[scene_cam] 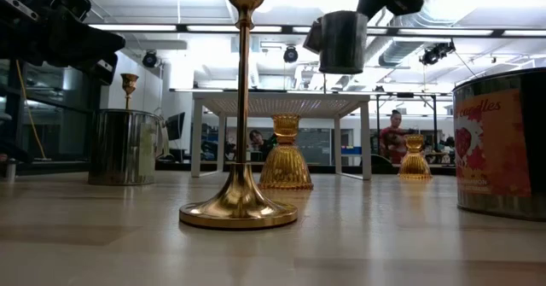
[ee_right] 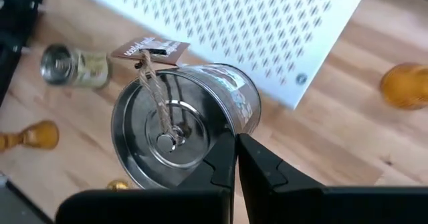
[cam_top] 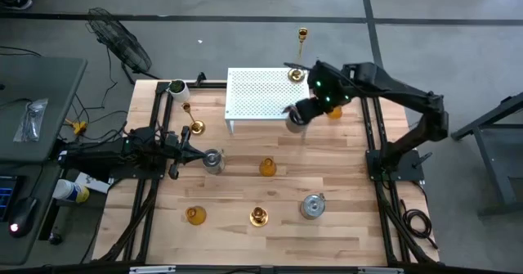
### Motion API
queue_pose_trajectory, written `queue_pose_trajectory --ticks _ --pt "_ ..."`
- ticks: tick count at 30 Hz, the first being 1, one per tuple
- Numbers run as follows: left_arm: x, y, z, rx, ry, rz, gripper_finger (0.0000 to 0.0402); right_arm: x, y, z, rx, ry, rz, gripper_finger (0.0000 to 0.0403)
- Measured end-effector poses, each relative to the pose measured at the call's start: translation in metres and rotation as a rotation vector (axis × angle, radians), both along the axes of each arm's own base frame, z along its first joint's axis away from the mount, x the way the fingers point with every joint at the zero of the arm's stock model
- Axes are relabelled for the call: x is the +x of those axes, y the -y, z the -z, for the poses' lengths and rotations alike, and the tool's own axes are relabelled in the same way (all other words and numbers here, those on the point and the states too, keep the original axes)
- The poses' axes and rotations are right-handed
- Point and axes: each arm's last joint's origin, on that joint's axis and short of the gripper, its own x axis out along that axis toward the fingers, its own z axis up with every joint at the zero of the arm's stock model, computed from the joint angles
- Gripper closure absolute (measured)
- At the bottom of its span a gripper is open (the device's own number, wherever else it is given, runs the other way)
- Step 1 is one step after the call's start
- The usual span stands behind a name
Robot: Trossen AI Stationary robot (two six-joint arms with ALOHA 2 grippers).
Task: Pick & Place candle stick holders
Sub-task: Put the brown and silver scented candle on the shelf
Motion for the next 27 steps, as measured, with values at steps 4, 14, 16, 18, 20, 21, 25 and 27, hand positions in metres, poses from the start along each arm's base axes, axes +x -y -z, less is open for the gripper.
queue_pose_trajectory --ticks 4,14,16,18,20,21,25,27 --pt "0.0 0.0 0.0 0.0 0.0 0.0 0.0402 0.003 0.018 0.0 -0.008 -0.007 0.048 0.0399" --pt "0.0 0.0 0.0 0.0 0.0 0.0 0.0402 0.008 0.052 0.011 -0.001 -0.01 0.126 0.0399" --pt "0.0 0.0 0.0 0.0 0.0 0.0 0.0402 0.008 0.056 0.012 -0.004 -0.002 0.137 0.0399" --pt "0.0 0.0 0.0 0.0 0.0 0.0 0.0402 0.007 0.06 0.012 -0.002 -0.003 0.15 0.0399" --pt "0.0 0.0 0.0 0.0 0.0 0.0 0.0402 0.007 0.063 0.015 0.002 -0.011 0.158 0.0399" --pt "0.0 0.0 0.0 0.0 0.0 0.0 0.0402 0.007 0.065 0.015 0.002 -0.014 0.163 0.0399" --pt "0.0 0.0 0.0 0.0 0.0 0.0 0.0402 0.009 0.073 0.02 0.0 -0.025 0.175 0.0399" --pt "0.0 0.0 0.0 0.0 0.0 0.0 0.0402 0.01 0.075 0.021 -0.005 -0.025 0.179 0.0399"
